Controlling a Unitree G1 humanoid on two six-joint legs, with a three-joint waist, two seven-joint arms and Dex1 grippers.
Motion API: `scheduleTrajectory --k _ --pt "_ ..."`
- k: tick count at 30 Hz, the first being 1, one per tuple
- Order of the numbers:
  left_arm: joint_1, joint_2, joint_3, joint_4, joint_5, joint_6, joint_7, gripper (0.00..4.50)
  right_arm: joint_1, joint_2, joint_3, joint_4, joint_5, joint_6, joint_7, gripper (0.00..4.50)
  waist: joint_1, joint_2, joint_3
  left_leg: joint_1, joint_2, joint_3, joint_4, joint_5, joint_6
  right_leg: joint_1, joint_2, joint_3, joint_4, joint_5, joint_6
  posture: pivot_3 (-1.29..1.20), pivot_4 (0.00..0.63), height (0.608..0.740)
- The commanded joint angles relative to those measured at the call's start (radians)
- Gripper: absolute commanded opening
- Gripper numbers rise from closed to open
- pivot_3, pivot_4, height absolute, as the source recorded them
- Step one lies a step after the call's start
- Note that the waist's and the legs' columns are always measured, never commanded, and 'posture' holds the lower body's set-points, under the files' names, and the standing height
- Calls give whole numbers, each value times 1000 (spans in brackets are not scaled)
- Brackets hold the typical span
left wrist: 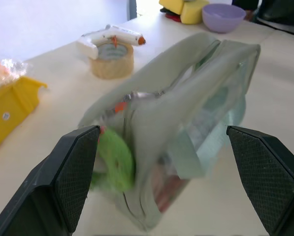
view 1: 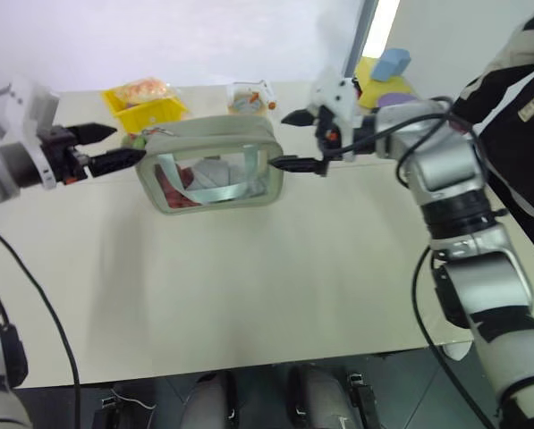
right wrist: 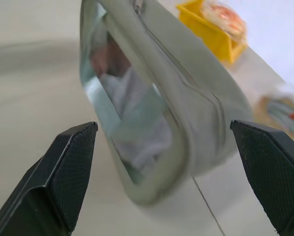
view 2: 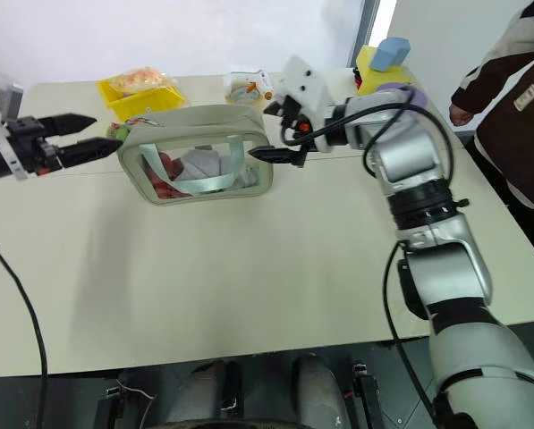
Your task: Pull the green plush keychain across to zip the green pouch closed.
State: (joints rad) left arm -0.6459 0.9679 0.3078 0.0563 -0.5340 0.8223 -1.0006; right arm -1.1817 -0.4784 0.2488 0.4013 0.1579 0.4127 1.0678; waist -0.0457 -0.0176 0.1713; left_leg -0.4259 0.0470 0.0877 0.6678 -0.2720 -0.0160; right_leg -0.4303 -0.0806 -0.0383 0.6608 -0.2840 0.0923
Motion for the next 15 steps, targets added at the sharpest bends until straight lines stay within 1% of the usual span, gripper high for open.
scheduleTrajectory --k 1,3,6,7,8,11,12,13,14,15 --pt "45 6 33 -129 -47 19 10 4399 -109 93 25 145 -50 -127 -3 4500 5 0 0 0 0 0 0 0 0 0 -1 0 0 0 0 0 150 739" --pt "42 -15 31 -150 -53 20 46 4399 -145 142 53 283 -103 -219 -16 4500 11 -2 -1 0 -1 0 1 1 -1 1 -1 0 1 0 0 0 150 739" --pt "57 -29 49 -219 -82 44 87 4399 -171 164 86 426 -172 -353 -8 4500 18 -3 -2 0 -1 -1 2 1 -1 2 -1 0 1 0 0 0 150 739" --pt "68 -28 58 -238 -93 52 94 4500 -178 167 86 451 -181 -375 0 3967 22 -3 -1 0 -2 -2 2 1 -1 2 -1 0 1 0 0 0 150 739" --pt "77 -28 63 -252 -102 58 102 4500 -184 170 84 472 -187 -392 5 3608 24 -3 -1 0 -2 -2 2 1 -1 2 -1 0 1 0 0 0 150 739" --pt "109 -29 88 -269 -113 62 131 4500 -189 166 78 495 -202 -434 35 2084 24 -3 -1 0 -1 -1 2 1 -1 2 -1 0 1 0 0 0 150 739" --pt "110 -32 86 -264 -114 56 135 4500 -188 161 77 493 -208 -444 46 1618 24 -3 -1 0 -1 -1 2 1 -2 2 -1 0 1 0 0 0 150 739" --pt "103 -37 77 -250 -109 43 142 4500 -185 155 77 488 -212 -451 57 970 24 -3 -1 0 -1 -1 2 1 -2 2 -1 0 1 0 0 0 150 739" --pt "97 -39 69 -239 -107 33 146 4500 -183 152 76 485 -215 -456 65 572 24 -3 -1 1 -1 -1 2 1 -2 2 -1 0 1 0 0 0 150 739" --pt "86 -41 58 -226 -100 22 150 4500 -180 147 74 475 -220 -463 66 62 24 -3 -1 1 -1 -1 2 2 -3 2 -1 0 1 0 0 0 150 739"
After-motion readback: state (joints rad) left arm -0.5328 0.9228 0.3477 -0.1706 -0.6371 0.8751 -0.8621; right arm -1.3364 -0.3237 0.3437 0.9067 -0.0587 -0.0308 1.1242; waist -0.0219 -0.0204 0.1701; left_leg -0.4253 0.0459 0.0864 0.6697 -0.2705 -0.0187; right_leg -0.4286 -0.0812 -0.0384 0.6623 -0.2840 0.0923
